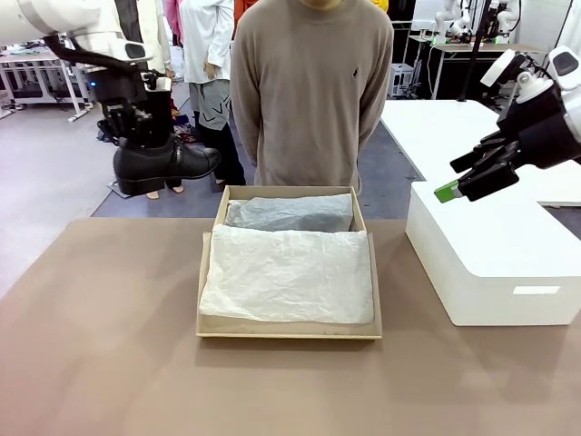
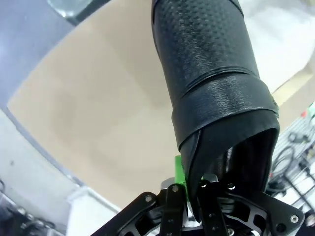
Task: Pack the shoes into the box.
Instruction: Place the other shoe of the Shoes into the Shoes Box.
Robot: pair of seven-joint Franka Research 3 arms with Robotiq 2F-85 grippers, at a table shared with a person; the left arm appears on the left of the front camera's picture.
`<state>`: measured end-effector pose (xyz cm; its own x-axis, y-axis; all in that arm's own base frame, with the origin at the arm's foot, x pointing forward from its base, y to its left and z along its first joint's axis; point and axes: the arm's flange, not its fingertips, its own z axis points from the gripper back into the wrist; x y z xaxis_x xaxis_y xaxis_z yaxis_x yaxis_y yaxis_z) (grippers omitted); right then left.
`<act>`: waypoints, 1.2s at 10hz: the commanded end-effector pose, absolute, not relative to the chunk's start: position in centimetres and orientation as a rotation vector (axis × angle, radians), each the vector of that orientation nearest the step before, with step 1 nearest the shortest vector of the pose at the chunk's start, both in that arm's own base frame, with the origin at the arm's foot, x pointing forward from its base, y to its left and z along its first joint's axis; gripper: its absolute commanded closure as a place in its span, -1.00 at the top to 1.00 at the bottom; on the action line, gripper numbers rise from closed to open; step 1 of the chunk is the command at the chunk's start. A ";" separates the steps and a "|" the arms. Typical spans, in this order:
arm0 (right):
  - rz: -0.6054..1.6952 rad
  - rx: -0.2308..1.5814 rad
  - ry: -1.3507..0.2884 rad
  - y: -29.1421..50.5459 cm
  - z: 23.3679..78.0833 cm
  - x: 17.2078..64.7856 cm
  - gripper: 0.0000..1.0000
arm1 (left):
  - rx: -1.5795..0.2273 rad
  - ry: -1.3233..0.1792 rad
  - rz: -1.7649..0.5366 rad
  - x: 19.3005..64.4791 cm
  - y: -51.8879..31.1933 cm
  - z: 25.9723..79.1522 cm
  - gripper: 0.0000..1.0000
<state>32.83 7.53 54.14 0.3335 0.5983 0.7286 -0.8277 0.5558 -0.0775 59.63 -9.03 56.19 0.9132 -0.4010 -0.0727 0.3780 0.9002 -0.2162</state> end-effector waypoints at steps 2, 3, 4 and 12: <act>0.955 0.349 -0.797 7.5 54.1 32.9 1.00 | -0.209 0.112 -0.142 59.0 -12.8 58.0 -1.00; 0.955 0.349 -0.797 7.5 54.1 32.9 1.00 | -0.169 0.085 -0.095 58.7 -14.4 58.3 -1.00; 0.955 0.349 -0.797 7.5 54.1 32.9 1.00 | -0.127 0.069 -0.093 58.5 -15.2 58.8 -1.00; 0.955 0.349 -0.797 7.5 54.1 32.9 1.00 | -0.137 0.081 0.018 58.7 -15.1 57.7 -1.00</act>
